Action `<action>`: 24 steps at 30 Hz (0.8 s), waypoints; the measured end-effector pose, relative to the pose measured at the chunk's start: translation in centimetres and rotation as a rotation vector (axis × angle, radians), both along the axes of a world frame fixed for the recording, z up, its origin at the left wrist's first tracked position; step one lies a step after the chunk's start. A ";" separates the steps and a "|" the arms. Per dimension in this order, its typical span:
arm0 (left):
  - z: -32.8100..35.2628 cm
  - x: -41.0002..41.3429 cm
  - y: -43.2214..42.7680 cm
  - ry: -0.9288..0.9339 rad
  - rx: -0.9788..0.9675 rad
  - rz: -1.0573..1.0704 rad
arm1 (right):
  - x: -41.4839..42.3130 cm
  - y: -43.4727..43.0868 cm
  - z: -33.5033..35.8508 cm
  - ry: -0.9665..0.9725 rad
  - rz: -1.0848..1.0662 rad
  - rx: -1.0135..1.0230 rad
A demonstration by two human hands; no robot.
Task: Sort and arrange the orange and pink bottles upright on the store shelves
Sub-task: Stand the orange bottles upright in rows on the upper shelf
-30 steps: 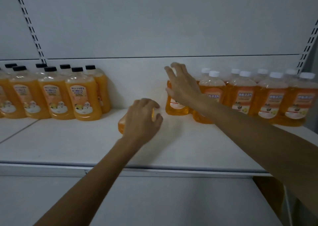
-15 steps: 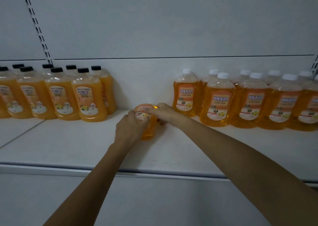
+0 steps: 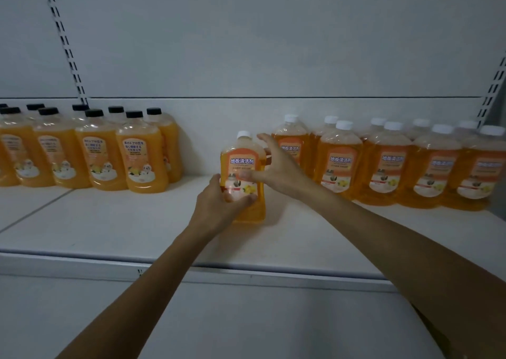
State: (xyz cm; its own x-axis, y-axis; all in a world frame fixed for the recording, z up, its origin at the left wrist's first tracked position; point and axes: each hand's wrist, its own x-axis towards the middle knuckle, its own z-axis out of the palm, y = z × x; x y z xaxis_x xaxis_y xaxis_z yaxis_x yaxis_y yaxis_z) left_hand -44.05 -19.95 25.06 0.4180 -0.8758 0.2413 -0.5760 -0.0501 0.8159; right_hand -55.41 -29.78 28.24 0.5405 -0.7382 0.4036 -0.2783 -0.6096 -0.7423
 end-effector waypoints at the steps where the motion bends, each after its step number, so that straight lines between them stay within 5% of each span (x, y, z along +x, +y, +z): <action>1: 0.1 -0.6 0.0 -0.005 -0.028 -0.030 | -0.7 0.2 0.3 0.018 0.006 -0.028; 17: -2.4 -5.6 -2.3 0.070 -0.182 -0.240 | -7.8 2.5 1.0 0.156 -0.107 -0.385; 24: -3.6 -5.0 -2.1 -0.617 0.174 -0.115 | -7.7 1.1 1.5 0.336 -0.316 -0.475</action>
State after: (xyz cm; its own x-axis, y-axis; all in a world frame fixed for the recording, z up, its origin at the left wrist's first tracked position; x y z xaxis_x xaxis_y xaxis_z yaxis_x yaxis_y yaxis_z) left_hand -49.01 -22.09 21.50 0.1494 -0.9547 0.2575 -0.9458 -0.0621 0.3187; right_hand -63.12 -28.72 29.73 0.4807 -0.6650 0.5715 -0.6671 -0.7004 -0.2539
